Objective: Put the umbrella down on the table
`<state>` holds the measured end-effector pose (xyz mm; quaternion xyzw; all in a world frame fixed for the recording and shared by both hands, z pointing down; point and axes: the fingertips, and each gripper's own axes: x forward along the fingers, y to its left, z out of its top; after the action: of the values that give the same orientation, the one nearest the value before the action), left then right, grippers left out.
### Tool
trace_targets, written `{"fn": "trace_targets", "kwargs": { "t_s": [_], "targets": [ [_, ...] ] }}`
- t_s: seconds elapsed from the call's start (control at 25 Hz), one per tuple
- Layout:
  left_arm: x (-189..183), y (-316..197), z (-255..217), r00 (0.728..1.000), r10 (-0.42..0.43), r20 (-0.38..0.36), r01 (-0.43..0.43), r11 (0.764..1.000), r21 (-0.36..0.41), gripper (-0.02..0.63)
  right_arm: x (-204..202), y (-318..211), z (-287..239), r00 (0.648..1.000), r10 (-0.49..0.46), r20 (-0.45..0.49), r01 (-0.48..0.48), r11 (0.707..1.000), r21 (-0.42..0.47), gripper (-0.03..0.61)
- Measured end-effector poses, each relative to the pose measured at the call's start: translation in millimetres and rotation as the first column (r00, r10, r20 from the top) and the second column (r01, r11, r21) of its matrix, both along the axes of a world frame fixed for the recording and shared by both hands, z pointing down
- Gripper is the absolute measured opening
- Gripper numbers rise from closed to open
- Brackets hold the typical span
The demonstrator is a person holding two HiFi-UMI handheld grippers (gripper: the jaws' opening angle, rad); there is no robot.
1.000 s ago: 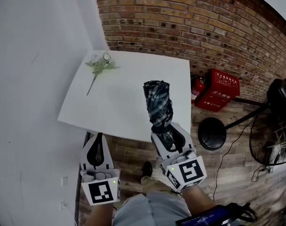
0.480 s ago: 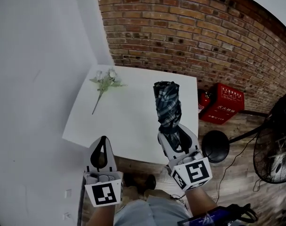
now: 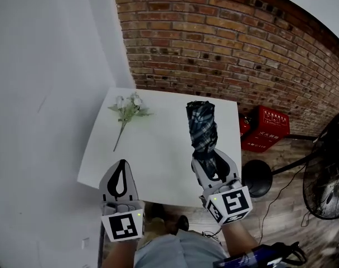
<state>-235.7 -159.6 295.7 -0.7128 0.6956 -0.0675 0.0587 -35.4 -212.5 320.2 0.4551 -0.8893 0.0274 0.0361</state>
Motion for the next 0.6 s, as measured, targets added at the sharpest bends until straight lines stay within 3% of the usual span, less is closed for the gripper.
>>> {"fn": "trace_targets", "kwargs": {
  "t_s": [0.6],
  "targets": [
    [-14,-46,17,0.998,0.062,-0.027,-0.063,0.998,-0.024,0.009,-21,-30,28,0.998,0.028,-0.054,-0.032,0.998,-0.06,0.195]
  ]
}}
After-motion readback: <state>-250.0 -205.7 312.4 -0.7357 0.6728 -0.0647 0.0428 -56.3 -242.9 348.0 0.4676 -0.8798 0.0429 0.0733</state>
